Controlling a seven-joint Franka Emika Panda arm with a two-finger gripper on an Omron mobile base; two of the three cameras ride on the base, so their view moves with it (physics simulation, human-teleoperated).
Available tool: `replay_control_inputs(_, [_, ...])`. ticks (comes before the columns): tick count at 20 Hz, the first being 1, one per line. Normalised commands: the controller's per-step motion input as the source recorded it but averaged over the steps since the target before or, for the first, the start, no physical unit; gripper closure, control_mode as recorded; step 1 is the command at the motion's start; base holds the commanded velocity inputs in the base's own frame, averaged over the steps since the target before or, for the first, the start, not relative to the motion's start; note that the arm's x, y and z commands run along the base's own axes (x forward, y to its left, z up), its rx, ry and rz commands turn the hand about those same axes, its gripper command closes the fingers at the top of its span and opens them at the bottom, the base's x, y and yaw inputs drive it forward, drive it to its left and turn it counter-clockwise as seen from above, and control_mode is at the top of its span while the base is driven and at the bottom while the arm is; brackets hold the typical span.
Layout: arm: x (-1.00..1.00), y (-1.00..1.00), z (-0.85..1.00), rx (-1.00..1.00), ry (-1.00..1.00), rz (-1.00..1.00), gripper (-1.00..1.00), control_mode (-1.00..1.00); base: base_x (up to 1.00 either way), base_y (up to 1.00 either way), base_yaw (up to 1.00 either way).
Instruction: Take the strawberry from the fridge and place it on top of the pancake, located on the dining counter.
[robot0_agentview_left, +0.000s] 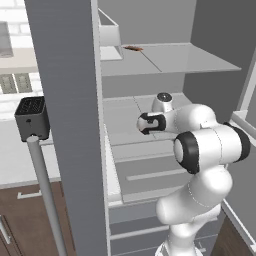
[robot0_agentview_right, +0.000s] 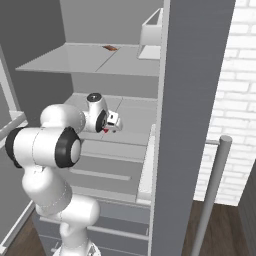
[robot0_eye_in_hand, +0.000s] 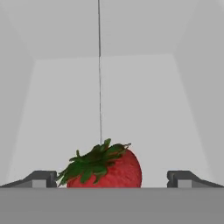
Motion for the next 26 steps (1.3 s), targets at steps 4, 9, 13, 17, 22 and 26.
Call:
replay_control_inputs(4, [0.0,0.0,-0.17,0.0,0.0,0.0,1.0,-1.0,0.0,0.0,0.0])
replay_control_inputs(9, [0.0,0.03,-0.15,0.0,0.0,0.0,1.0,-1.0,0.0,0.0,0.0])
replay_control_inputs(13, [-0.11,0.0,0.0,0.0,0.0,0.0,1.0,-1.0,0.0,0.0,0.0])
replay_control_inputs(17, [-0.56,0.0,0.07,-0.01,0.0,-0.01,1.0,-1.0,0.0,0.0,0.0])
replay_control_inputs(22, [-0.97,0.0,0.47,-0.03,0.0,0.0,1.0,-1.0,0.0,0.0,0.0])
replay_control_inputs(26, [-1.0,0.0,0.57,-0.01,0.0,0.0,1.0,-1.0,0.0,0.0,0.0])
